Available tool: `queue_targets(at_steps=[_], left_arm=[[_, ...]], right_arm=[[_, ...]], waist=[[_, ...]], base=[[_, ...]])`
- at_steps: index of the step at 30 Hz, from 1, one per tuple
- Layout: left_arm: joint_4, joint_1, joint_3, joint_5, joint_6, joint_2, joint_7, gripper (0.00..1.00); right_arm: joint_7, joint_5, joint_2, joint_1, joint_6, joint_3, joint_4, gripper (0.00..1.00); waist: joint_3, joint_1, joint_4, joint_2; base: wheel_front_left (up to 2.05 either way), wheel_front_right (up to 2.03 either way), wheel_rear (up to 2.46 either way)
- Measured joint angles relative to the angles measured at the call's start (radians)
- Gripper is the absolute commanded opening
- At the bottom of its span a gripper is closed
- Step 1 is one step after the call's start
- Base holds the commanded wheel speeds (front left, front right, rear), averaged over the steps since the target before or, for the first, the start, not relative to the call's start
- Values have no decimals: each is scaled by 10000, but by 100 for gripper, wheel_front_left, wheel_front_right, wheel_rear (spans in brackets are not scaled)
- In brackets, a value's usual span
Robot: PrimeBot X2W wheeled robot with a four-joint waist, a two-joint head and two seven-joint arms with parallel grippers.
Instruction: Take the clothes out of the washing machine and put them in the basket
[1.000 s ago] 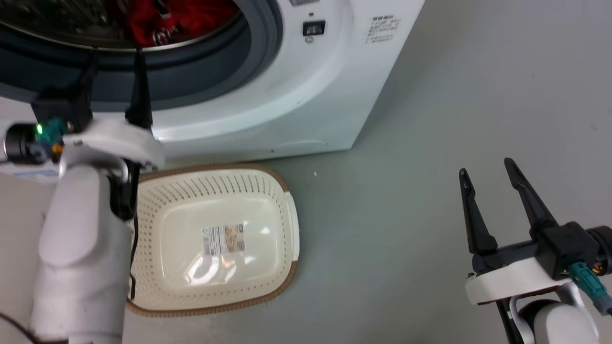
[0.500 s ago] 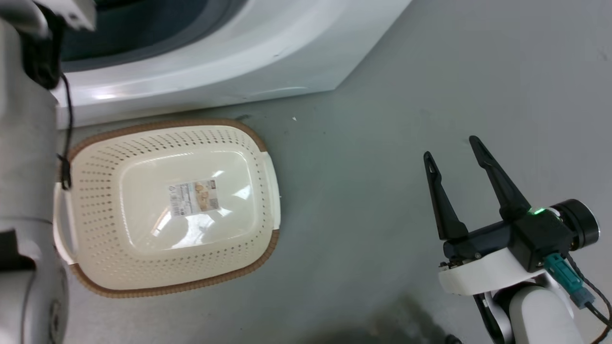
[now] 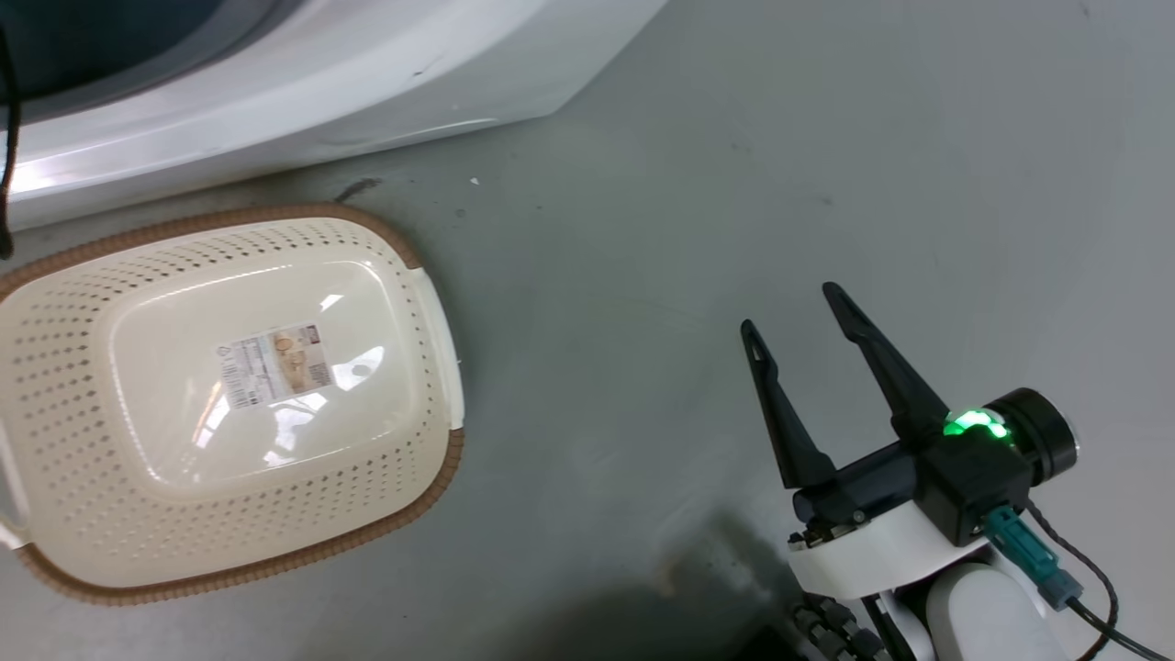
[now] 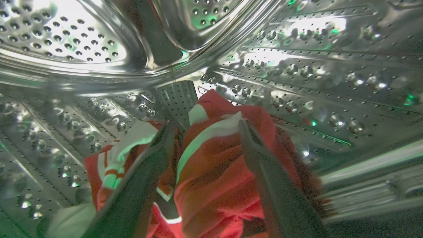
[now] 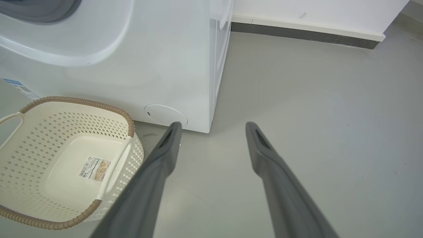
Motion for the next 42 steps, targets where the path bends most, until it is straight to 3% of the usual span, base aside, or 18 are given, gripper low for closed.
queue_targets(at_steps=[3,11,12,13,17,21,29,35,42], left_arm=[[182,-240,-510,-579,0,320,1120,100],[282,-299,-1070,-1672,2,798,2899,100],[272,-332,-1120,-1732,2,899,3051,65],[268,-352,-1129,-1806,0,1003,3126,0],[222,-352,-1120,-1950,2,1233,3078,0],[-15,-328,-1091,-1847,167,1344,2046,0],[-276,267,-986,-1565,531,1267,-1191,0],[167,1321,-786,-1739,696,746,-3450,0],[293,2765,-391,-1948,608,470,-4113,0]], right_arm=[[-69,111,2,18,2,261,50,100],[-182,395,4,32,2,499,151,100],[-211,430,2,33,0,514,171,100],[-222,445,2,33,2,543,188,100],[-268,558,4,-12,2,612,274,100],[-341,690,4,-75,2,602,399,100],[-382,725,6,-226,2,370,631,100],[-337,734,10,-177,2,59,861,100],[-232,802,10,95,0,-46,1269,100]], waist=[[187,0,-280,0],[464,0,-652,0],[479,0,-683,0],[492,-1,-713,0],[554,-1,-787,0],[534,-1,-807,0],[20,-1,-730,0],[-760,-1,-593,0],[-1968,-2,-464,0]], base=[[0,0,0],[0,0,0],[0,0,0],[0,0,0],[0,0,0],[0,0,0],[0,0,0],[0,0,0],[0,0,0]])
